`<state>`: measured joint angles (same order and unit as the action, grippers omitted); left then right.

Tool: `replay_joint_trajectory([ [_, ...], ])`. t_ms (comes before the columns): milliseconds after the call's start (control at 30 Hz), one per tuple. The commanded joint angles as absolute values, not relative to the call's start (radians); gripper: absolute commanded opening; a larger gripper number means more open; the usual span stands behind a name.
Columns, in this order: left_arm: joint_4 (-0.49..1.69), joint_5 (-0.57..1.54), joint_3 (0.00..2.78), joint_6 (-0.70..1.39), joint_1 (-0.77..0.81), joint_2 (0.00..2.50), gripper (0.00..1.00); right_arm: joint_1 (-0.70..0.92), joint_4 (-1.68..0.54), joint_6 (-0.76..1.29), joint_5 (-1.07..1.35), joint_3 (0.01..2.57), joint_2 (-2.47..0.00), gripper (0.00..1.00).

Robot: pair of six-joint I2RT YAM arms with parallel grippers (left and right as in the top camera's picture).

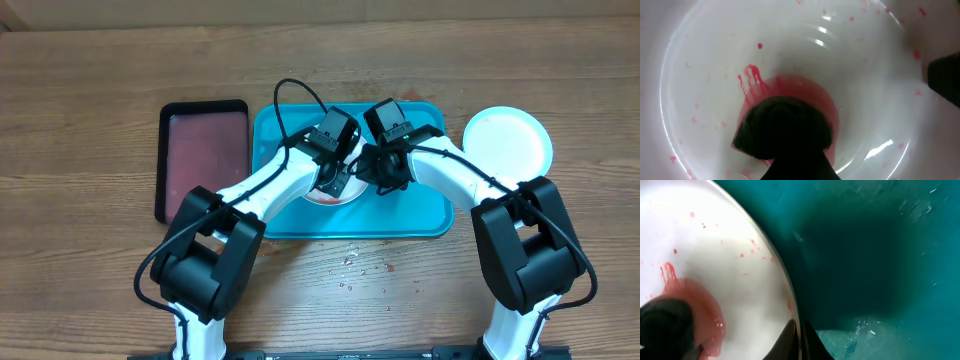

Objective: Clean dirty plates on tray and stack at the side
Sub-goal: 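Scrub the red sauce on the white plate with the left-held sponge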

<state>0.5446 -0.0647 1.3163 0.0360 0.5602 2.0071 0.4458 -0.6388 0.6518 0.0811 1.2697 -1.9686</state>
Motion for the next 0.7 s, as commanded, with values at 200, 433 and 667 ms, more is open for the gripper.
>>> replay_joint_trajectory([
  [200,0.45,-0.063,1.297,0.174,0.485,2.112,0.04,0.453,-0.645,0.648,0.093,1.285,-1.981,0.04],
  [433,0.445,-0.068,1.297,0.188,0.388,2.112,0.04,0.453,-0.648,0.648,0.093,1.285,-1.981,0.04],
  [667,0.503,0.034,1.297,0.14,0.409,2.112,0.04,0.453,-0.647,0.65,0.092,1.285,-1.981,0.04],
])
